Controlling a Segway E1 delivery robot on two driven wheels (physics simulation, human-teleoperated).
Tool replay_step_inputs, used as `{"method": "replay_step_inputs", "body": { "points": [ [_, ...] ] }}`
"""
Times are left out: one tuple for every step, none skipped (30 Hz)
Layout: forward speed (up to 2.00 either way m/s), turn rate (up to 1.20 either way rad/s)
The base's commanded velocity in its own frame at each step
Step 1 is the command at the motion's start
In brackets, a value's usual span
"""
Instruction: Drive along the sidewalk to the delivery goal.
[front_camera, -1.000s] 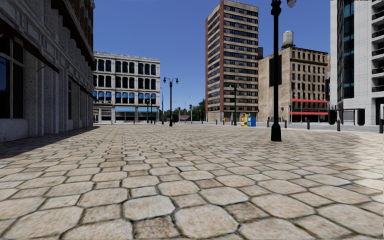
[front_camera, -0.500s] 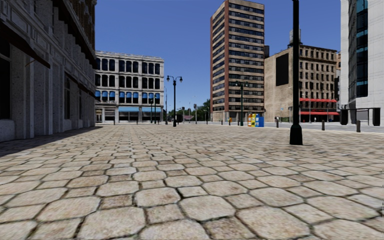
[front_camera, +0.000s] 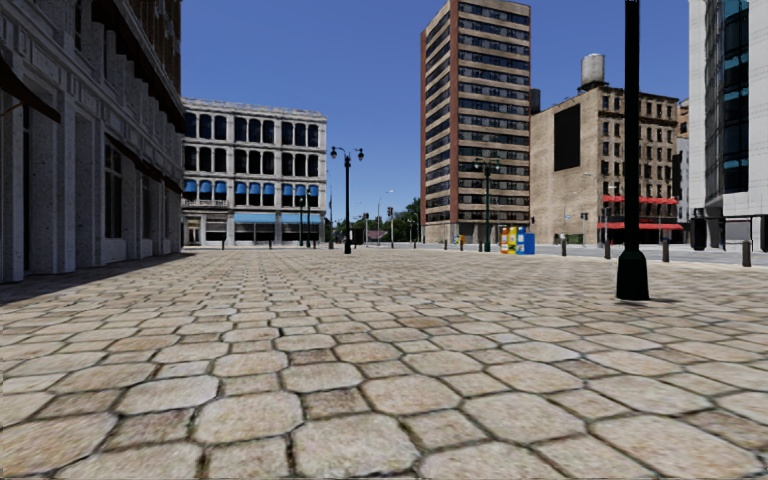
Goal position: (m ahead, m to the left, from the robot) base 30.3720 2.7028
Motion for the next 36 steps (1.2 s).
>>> {"method": "replay_step_inputs", "body": {
  "points": [
    [2.00, 0.00],
    [2.00, 0.00],
    [2.00, 0.00],
    [2.00, 0.00],
    [2.00, 0.00],
    [2.00, 0.00],
    [2.00, 0.00],
    [2.00, 0.00],
    [2.00, 0.00],
    [2.00, 0.00],
    [2.00, 0.00],
    [2.00, 0.00],
    [2.00, 0.00],
    [2.00, 0.00],
    [2.00, 0.00],
    [2.00, 0.00],
    [2.00, 0.00],
    [2.00, 0.00],
    [2.00, 0.00],
    [2.00, 0.00],
    [2.00, 0.00],
    [2.00, 0.00],
    [2.00, 0.00],
    [2.00, 0.00],
    [2.00, 0.00],
    [2.00, 0.00],
    [2.00, 0.00],
    [2.00, 0.00],
    [2.00, 0.00],
    [2.00, 0.00],
    [2.00, 0.00],
    [2.00, 0.00],
    [2.00, 0.00],
    [2.00, 0.00],
    [2.00, 0.00],
    [2.00, 0.00]
  ]
}}
